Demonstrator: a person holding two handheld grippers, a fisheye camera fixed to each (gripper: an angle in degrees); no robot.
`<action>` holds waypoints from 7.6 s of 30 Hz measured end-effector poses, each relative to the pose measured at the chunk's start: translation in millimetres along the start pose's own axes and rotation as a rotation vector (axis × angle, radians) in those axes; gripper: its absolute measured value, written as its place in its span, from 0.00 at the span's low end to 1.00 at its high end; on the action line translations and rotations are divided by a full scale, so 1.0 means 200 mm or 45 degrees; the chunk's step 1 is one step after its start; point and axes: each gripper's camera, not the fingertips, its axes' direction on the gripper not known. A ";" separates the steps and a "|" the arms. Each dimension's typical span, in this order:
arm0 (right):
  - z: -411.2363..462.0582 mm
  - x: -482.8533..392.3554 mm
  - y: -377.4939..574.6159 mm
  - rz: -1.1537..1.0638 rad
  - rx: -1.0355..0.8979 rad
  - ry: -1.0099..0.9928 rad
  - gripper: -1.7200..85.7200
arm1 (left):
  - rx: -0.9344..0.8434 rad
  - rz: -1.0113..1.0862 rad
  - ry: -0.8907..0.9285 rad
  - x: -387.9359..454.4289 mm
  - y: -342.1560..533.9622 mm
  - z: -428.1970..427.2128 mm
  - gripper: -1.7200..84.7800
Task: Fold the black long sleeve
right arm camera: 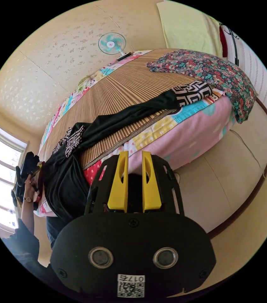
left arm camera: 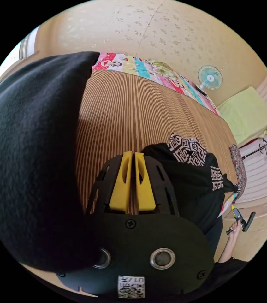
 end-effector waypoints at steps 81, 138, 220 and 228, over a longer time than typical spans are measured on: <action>0.72 -0.83 0.94 -0.535 -0.010 -0.359 0.12 | 0.235 -0.079 0.930 -0.70 0.43 -0.08 0.01; 2.11 -1.32 -0.30 -0.817 -0.140 0.234 0.05 | 0.180 0.164 0.262 0.09 0.85 -0.18 0.13; -0.21 -0.11 -0.20 -0.282 0.179 -1.170 0.05 | 0.469 -0.213 1.303 -0.55 0.74 -0.90 0.03; 0.29 -0.62 -0.70 -0.163 -0.038 -0.839 0.16 | 0.424 -0.225 0.667 -0.32 0.16 -0.70 0.14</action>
